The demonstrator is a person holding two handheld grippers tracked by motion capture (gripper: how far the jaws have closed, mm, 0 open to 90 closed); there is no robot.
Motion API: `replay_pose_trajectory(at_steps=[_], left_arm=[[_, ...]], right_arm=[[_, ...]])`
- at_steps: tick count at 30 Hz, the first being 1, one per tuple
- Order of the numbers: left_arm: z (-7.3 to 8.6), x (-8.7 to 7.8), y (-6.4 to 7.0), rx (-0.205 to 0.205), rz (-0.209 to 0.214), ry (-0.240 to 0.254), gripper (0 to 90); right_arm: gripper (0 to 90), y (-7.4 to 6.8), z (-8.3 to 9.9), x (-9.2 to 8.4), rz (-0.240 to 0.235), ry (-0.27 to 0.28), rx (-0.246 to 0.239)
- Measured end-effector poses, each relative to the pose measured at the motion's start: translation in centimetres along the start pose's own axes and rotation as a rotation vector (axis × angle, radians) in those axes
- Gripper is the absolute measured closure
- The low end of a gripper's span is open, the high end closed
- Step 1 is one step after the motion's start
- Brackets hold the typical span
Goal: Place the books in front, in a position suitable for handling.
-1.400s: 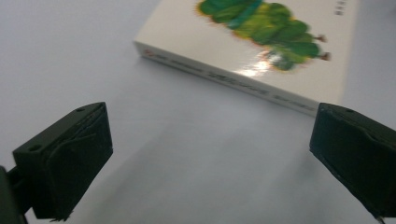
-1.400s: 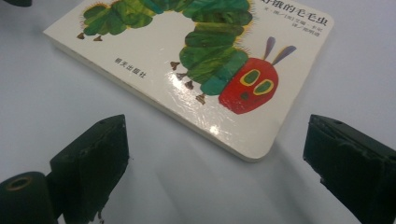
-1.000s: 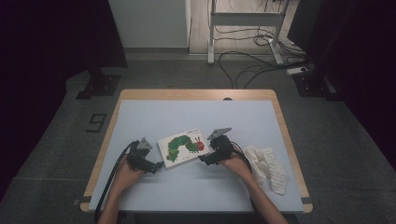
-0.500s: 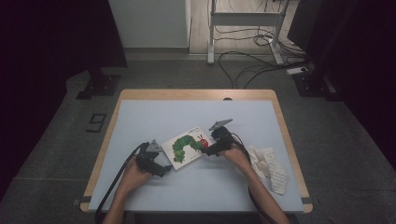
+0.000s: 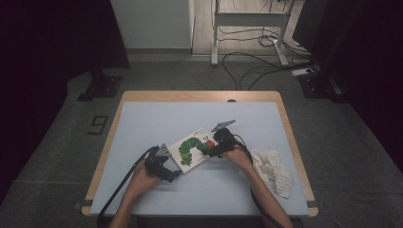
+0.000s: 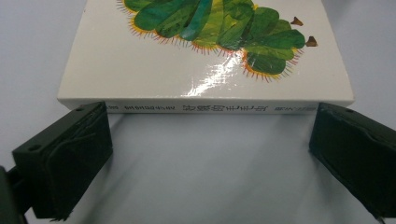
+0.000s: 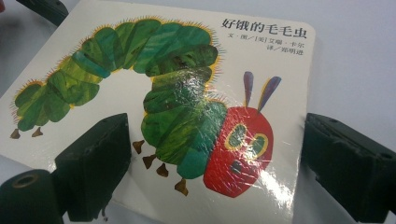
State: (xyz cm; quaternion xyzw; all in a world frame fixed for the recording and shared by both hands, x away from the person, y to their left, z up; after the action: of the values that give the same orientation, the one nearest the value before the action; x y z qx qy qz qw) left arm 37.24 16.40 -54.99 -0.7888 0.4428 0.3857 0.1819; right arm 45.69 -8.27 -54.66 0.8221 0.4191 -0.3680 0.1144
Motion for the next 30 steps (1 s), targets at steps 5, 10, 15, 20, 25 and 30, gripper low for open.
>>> replay_pose_trajectory(at_steps=[5,10,15,20,25,30], left_arm=[[0.3,-0.3,0.8,0.006,0.005,-0.014,0.0],[0.8,-0.7,1.7,0.013,0.012,-0.014,0.0],[1.5,-1.1,2.6,0.023,0.02,-0.012,0.0],[2.1,-1.6,3.4,0.033,0.029,-0.012,0.0],[2.8,-2.1,4.2,0.041,0.035,-0.014,0.0],[3.4,-2.5,5.0,0.046,0.038,-0.004,0.0]], right_arm=[[8.3,-0.8,0.5,-0.4,0.002,-0.012,-0.004],[8.0,-1.8,1.2,-1.0,0.008,-0.011,-0.002],[7.8,-2.9,1.9,-1.5,0.011,-0.012,-0.011],[7.3,-4.0,2.5,-2.0,0.012,-0.021,-0.023],[7.0,-5.0,3.1,-2.5,0.007,-0.025,-0.029],[6.6,-6.1,3.9,-2.9,0.005,-0.019,-0.027]])
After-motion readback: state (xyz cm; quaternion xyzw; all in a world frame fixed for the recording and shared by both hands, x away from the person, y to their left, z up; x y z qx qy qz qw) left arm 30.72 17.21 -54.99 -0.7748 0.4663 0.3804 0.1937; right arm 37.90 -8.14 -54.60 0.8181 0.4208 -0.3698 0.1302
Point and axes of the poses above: each handheld gripper's, and its own axes: x roughly forward along the jaws, z roughly out of its underside, y roughly to its right, the point moved 3 cm from there along x, roughly forward along the jaws, and after that the axes turned 4 degrees about z, right-handed, at the moved point
